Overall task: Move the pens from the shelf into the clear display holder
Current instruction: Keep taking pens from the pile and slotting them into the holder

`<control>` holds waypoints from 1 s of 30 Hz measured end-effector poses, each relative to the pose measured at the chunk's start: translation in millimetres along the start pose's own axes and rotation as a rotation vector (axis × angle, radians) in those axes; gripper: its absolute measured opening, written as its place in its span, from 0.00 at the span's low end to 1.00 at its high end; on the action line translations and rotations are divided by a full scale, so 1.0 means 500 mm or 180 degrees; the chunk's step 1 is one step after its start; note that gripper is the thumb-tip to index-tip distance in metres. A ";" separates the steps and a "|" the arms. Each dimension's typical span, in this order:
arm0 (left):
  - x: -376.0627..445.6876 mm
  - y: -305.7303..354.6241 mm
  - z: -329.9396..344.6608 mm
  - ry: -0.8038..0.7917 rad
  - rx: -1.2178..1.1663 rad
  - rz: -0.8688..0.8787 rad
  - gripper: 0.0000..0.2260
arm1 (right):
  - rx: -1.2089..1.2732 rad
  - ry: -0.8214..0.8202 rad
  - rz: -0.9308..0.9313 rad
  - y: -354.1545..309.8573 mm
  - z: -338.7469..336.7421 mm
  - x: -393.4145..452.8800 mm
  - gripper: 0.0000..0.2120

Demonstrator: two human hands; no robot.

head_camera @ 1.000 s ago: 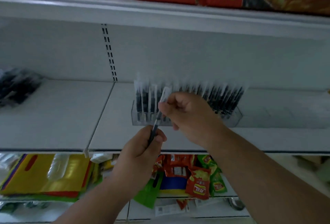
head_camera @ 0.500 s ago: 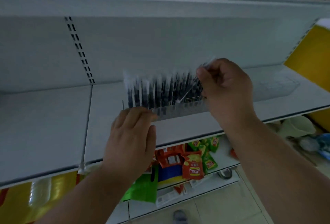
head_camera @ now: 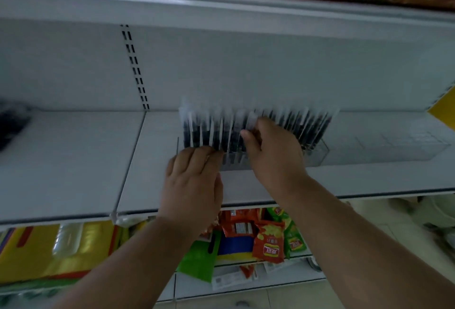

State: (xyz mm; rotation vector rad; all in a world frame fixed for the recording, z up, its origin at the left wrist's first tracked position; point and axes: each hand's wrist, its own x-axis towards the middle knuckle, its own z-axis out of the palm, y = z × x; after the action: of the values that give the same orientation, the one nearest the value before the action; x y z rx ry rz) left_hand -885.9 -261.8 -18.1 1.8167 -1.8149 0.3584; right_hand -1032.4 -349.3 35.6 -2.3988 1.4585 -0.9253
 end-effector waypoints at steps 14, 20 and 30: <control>-0.011 0.046 0.001 0.0212 -0.0085 -0.0581 0.19 | 0.0339 -0.0336 -0.0932 0.051 -0.050 -0.033 0.14; -0.069 0.074 -0.030 0.0160 0.0004 -0.0892 0.17 | 0.0293 -0.0105 -0.1590 0.024 -0.067 -0.045 0.16; -0.229 0.003 -0.175 -0.0469 0.0872 -0.1771 0.19 | 0.0791 -0.0612 -0.2006 -0.153 -0.011 -0.083 0.21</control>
State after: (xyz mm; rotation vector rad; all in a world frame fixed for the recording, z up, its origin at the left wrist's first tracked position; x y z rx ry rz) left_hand -877.5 -118.2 -8.7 2.4963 -1.3103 0.2700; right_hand -992.6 -275.0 57.7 -2.6884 0.4784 -0.8832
